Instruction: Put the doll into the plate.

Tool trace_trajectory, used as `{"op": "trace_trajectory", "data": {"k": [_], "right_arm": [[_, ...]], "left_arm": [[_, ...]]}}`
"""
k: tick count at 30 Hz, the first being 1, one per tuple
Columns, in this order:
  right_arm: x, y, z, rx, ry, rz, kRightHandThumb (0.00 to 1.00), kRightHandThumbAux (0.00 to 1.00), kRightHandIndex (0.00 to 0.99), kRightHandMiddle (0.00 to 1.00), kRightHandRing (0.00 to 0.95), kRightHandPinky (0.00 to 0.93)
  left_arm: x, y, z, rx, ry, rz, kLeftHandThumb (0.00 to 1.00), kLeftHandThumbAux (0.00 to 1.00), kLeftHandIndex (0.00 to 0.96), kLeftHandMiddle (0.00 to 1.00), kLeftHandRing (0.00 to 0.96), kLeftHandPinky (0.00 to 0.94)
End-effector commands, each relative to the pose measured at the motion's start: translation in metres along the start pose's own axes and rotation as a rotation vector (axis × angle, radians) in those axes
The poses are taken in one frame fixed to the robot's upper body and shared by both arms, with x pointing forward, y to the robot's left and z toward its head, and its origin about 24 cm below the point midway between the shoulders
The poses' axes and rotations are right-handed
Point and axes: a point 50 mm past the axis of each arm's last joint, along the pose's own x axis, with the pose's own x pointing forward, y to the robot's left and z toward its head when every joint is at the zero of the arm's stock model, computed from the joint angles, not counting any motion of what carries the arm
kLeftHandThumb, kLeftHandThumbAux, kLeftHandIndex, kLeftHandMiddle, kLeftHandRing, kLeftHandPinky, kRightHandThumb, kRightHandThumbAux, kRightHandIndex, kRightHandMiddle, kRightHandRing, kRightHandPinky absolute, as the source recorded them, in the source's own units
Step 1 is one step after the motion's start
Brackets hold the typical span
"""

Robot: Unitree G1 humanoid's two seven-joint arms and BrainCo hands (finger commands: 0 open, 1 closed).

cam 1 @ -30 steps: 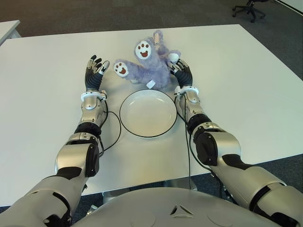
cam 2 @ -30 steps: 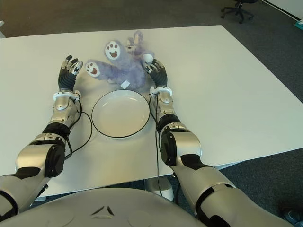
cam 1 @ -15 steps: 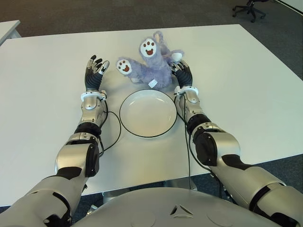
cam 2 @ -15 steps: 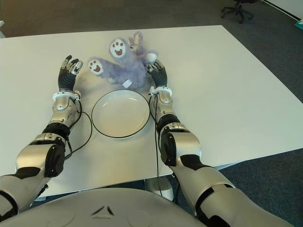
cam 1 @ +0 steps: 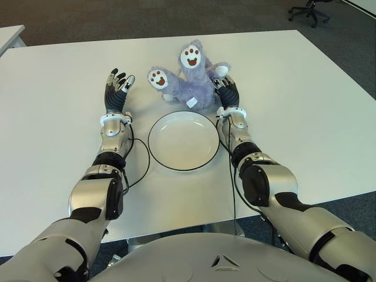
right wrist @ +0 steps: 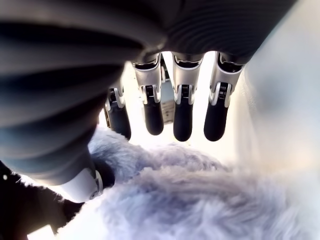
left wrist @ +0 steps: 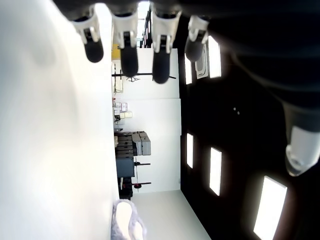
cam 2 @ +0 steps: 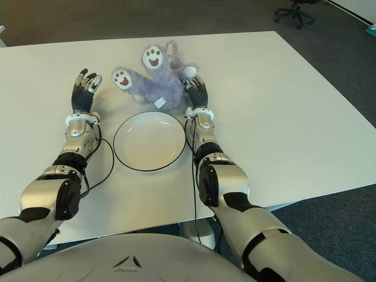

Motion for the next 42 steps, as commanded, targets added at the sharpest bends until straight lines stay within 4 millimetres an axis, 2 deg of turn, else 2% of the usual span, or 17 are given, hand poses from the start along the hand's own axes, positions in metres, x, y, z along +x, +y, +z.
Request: {"op": "trace_trajectory", "data": {"k": [1, 16, 37, 39, 41, 42], "right_arm": [[-0.023, -0.013, -0.045, 0.014, 0.176, -0.052, 0.592, 0.666, 0.182, 0.16, 0.174, 0.235], [-0.021, -0.011, -0.043, 0.013, 0.165, -0.045, 0.613, 0.668, 0.181, 0.175, 0.181, 0.238], [-0.02, -0.01, -0.037, 0.022, 0.114, -0.048, 0.744, 0.667, 0.194, 0.24, 0.202, 0.169], [-0.021, -0.01, -0.037, 0.021, 0.102, -0.05, 0.765, 0.677, 0.215, 0.282, 0.245, 0.245], [-0.02, -0.01, -0.036, 0.022, 0.092, -0.056, 0.769, 0.678, 0.218, 0.289, 0.254, 0.259], [-0.02, -0.01, -0.035, 0.023, 0.087, -0.059, 0.902, 0.649, 0.238, 0.421, 0.291, 0.3]], "left_arm": [[-0.033, 0.006, -0.054, 0.014, 0.233, 0.026, 0.0, 0.507, 0.076, 0.172, 0.128, 0.021], [-0.035, 0.006, -0.055, 0.029, 0.23, 0.023, 0.0, 0.501, 0.09, 0.167, 0.123, 0.012], [-0.036, 0.006, -0.056, 0.028, 0.235, 0.02, 0.0, 0.495, 0.084, 0.164, 0.121, 0.029], [-0.037, 0.006, -0.056, 0.031, 0.236, 0.02, 0.0, 0.491, 0.079, 0.161, 0.119, 0.028], [-0.036, 0.006, -0.056, 0.033, 0.236, 0.02, 0.0, 0.491, 0.078, 0.161, 0.119, 0.029], [-0.037, 0.006, -0.056, 0.034, 0.236, 0.019, 0.0, 0.493, 0.077, 0.164, 0.123, 0.032]]}}
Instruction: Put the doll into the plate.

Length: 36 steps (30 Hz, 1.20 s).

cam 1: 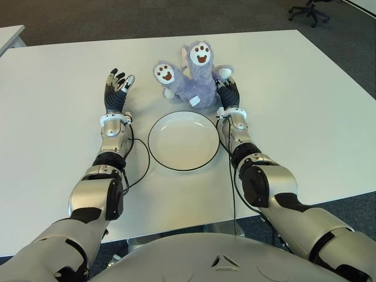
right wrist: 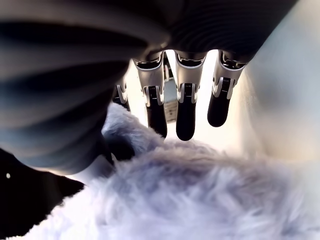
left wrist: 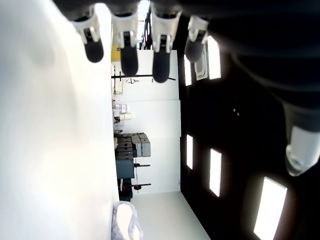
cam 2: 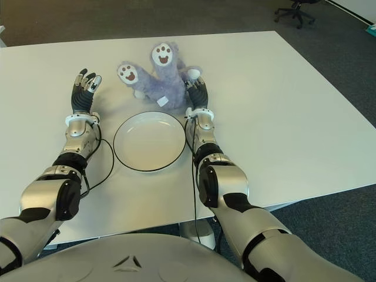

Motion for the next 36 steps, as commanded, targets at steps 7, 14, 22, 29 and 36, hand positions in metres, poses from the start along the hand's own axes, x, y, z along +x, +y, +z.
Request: {"op": "trace_trajectory", "data": {"k": [7, 14, 22, 29, 36], "right_arm": [[-0.0208, -0.0127, -0.0345, 0.039, 0.104, -0.098, 0.838, 0.69, 0.366, 0.493, 0.362, 0.365], [-0.0213, -0.0136, -0.0333, 0.039, 0.086, -0.123, 0.944, 0.665, 0.394, 0.493, 0.448, 0.389], [-0.0218, -0.0143, -0.032, 0.017, 0.068, -0.141, 0.948, 0.659, 0.436, 0.45, 0.476, 0.42], [-0.022, -0.0147, -0.0314, -0.011, 0.06, -0.151, 0.946, 0.659, 0.438, 0.448, 0.474, 0.426], [-0.0223, -0.0153, -0.0307, -0.017, 0.051, -0.155, 0.945, 0.659, 0.436, 0.45, 0.473, 0.428]], "left_arm": [[-0.037, 0.006, -0.0567, 0.023, 0.236, 0.016, 0.0, 0.503, 0.08, 0.175, 0.128, 0.019], [-0.0377, 0.0058, -0.0572, 0.02, 0.238, 0.019, 0.0, 0.507, 0.079, 0.178, 0.13, 0.027], [-0.0385, 0.0058, -0.0579, 0.019, 0.239, 0.018, 0.0, 0.503, 0.077, 0.175, 0.132, 0.029], [-0.0394, 0.0056, -0.0583, 0.02, 0.238, 0.02, 0.0, 0.504, 0.085, 0.179, 0.133, 0.027], [-0.0404, 0.005, -0.0591, 0.019, 0.241, 0.018, 0.0, 0.511, 0.09, 0.178, 0.133, 0.032]]}}
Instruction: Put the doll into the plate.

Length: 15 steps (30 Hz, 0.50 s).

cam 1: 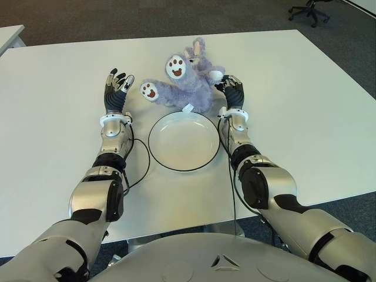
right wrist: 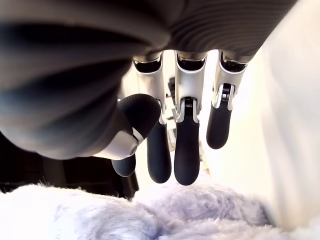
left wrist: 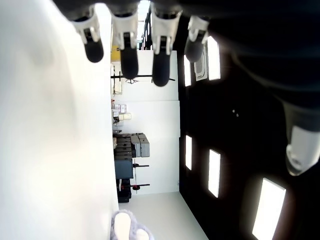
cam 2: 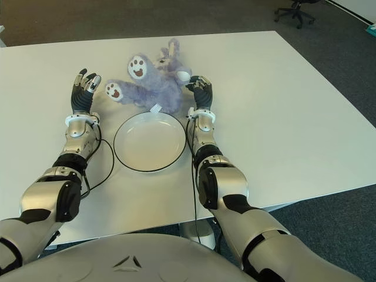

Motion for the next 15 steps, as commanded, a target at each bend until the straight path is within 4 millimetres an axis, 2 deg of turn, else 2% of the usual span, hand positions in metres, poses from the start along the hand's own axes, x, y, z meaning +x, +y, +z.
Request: {"op": "trace_trajectory", "data": {"k": [1, 15], "right_arm": [[-0.0209, -0.0129, -0.0333, -0.011, 0.109, -0.041, 0.945, 0.659, 0.436, 0.45, 0.472, 0.428], [-0.02, -0.0144, -0.0319, -0.015, 0.102, -0.051, 0.945, 0.659, 0.441, 0.453, 0.461, 0.413]], "left_arm": [[-0.0398, 0.0055, -0.0595, 0.025, 0.244, 0.019, 0.0, 0.508, 0.086, 0.178, 0.133, 0.031], [-0.041, 0.005, -0.0607, 0.027, 0.249, 0.019, 0.0, 0.494, 0.079, 0.178, 0.135, 0.033]]}}
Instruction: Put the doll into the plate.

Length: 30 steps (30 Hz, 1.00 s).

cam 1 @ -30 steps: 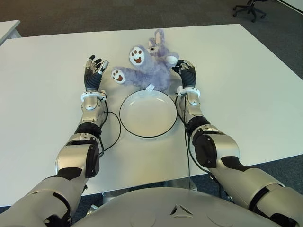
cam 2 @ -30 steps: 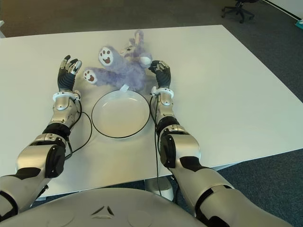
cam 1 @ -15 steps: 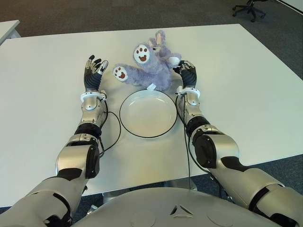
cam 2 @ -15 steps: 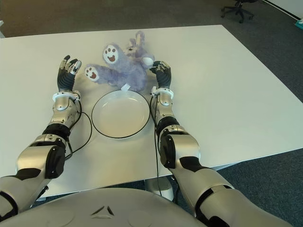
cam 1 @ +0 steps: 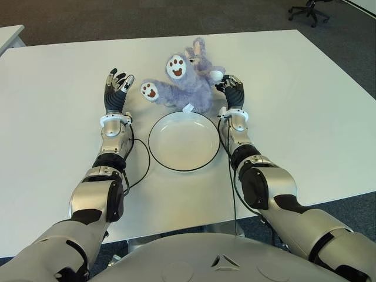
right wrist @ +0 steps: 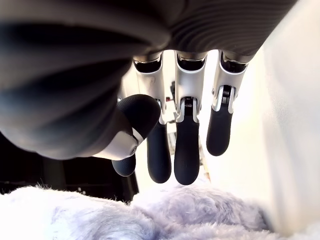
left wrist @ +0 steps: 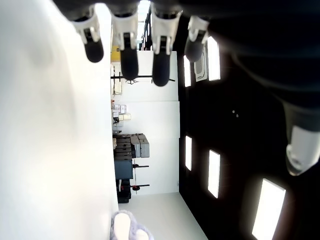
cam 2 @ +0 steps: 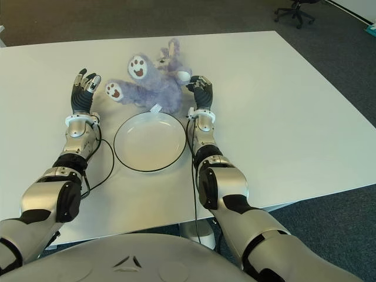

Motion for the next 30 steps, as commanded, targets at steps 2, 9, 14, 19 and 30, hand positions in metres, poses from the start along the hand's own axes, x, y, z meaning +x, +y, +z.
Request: {"op": "trace_trajectory", "data": {"k": [2, 9, 14, 19, 30], "right_arm": [[-0.0209, -0.0146, -0.0337, -0.003, 0.112, -0.043, 0.945, 0.66, 0.441, 0.453, 0.459, 0.413], [-0.0206, -0.0137, -0.034, 0.055, 0.122, -0.026, 0.942, 0.664, 0.427, 0.452, 0.451, 0.342], [-0.0202, -0.0121, -0.0342, 0.067, 0.128, 0.001, 0.858, 0.684, 0.401, 0.448, 0.315, 0.258], [-0.0207, -0.0122, -0.0354, 0.045, 0.136, 0.033, 0.699, 0.722, 0.4, 0.181, 0.168, 0.154], [-0.0219, -0.0118, -0.0361, -0.005, 0.13, 0.068, 0.447, 0.662, 0.036, 0.086, 0.083, 0.079]], "left_arm": [[-0.041, 0.005, -0.0608, 0.025, 0.249, 0.013, 0.0, 0.497, 0.08, 0.18, 0.136, 0.024], [-0.0414, 0.0052, -0.0612, 0.026, 0.25, 0.016, 0.0, 0.502, 0.078, 0.179, 0.138, 0.043], [-0.0415, 0.0057, -0.0619, 0.032, 0.255, 0.018, 0.0, 0.5, 0.075, 0.174, 0.136, 0.048], [-0.0419, 0.0062, -0.0625, 0.037, 0.258, 0.018, 0.0, 0.494, 0.066, 0.165, 0.132, 0.057], [-0.0417, 0.007, -0.0623, 0.038, 0.257, 0.015, 0.0, 0.496, 0.067, 0.181, 0.145, 0.032]]}}
